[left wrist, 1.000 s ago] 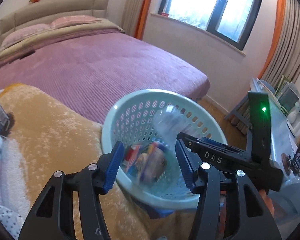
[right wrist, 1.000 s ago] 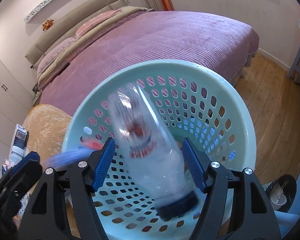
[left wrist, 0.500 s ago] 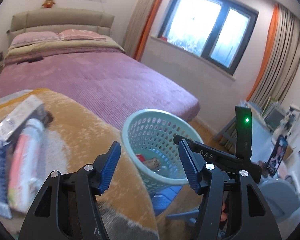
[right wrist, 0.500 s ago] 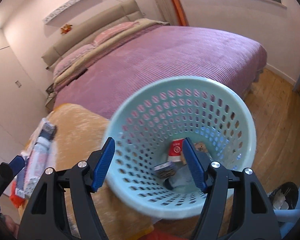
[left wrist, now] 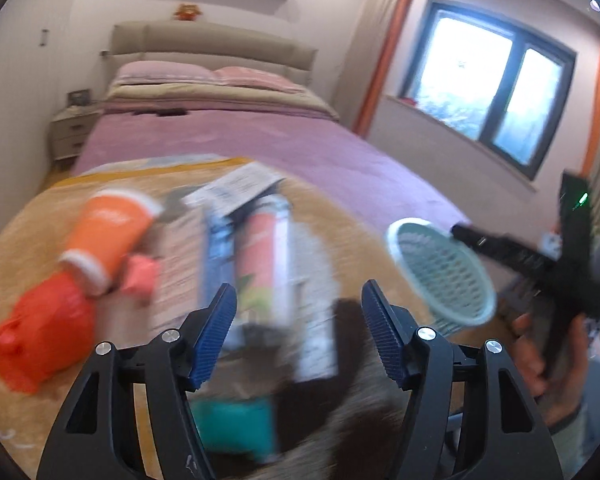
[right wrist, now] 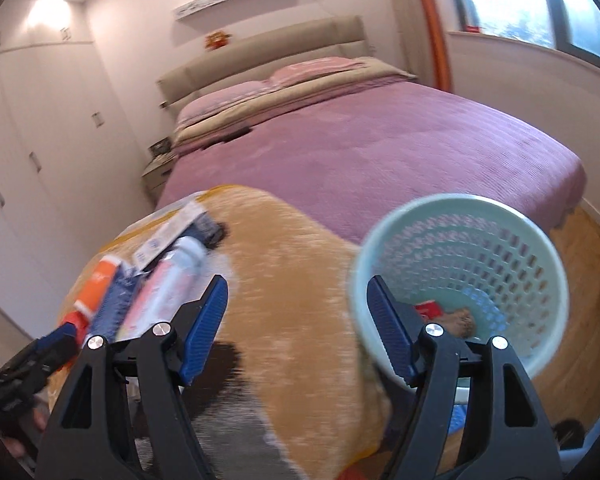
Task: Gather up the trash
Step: 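Move both open grippers back over the table, then grasp the milk carton with the left gripper while the right gripper grasps the polka-dot paper, then carry the carton and paper over the teal basket and release both, then move both open grippers back over the rug, then grasp the red plastic bag with the left gripper while the right gripper grasps the pink bottle, then carry the red bag and pink bottle over the teal basket and release both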
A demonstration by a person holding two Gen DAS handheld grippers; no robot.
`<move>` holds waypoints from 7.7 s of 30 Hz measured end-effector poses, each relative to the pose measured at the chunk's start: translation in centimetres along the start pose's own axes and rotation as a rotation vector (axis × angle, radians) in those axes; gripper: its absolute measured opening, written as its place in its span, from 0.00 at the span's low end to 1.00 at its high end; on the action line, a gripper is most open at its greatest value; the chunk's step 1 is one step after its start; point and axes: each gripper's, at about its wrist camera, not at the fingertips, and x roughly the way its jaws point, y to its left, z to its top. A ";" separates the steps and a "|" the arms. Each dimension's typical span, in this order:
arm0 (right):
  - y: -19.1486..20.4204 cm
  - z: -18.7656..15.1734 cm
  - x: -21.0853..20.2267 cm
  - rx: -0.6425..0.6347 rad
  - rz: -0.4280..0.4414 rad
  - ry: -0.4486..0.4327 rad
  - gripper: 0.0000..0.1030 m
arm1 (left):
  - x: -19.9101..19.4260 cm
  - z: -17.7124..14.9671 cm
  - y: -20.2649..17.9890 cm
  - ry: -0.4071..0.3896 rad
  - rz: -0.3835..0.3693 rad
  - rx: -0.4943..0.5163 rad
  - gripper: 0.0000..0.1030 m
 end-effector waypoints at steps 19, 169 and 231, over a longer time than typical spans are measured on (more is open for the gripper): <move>9.5 -7.7 3.2 -0.178 0.149 0.158 0.66 | 4.2 -2.7 1.0 0.100 0.354 0.233 0.60; 12.6 -5.3 10.2 -0.039 0.033 0.120 0.71 | -5.7 -0.8 16.1 -0.052 0.283 -0.087 0.81; 9.2 -4.8 5.0 -0.138 0.136 0.170 0.45 | -1.1 0.1 3.6 0.024 -0.029 0.070 0.44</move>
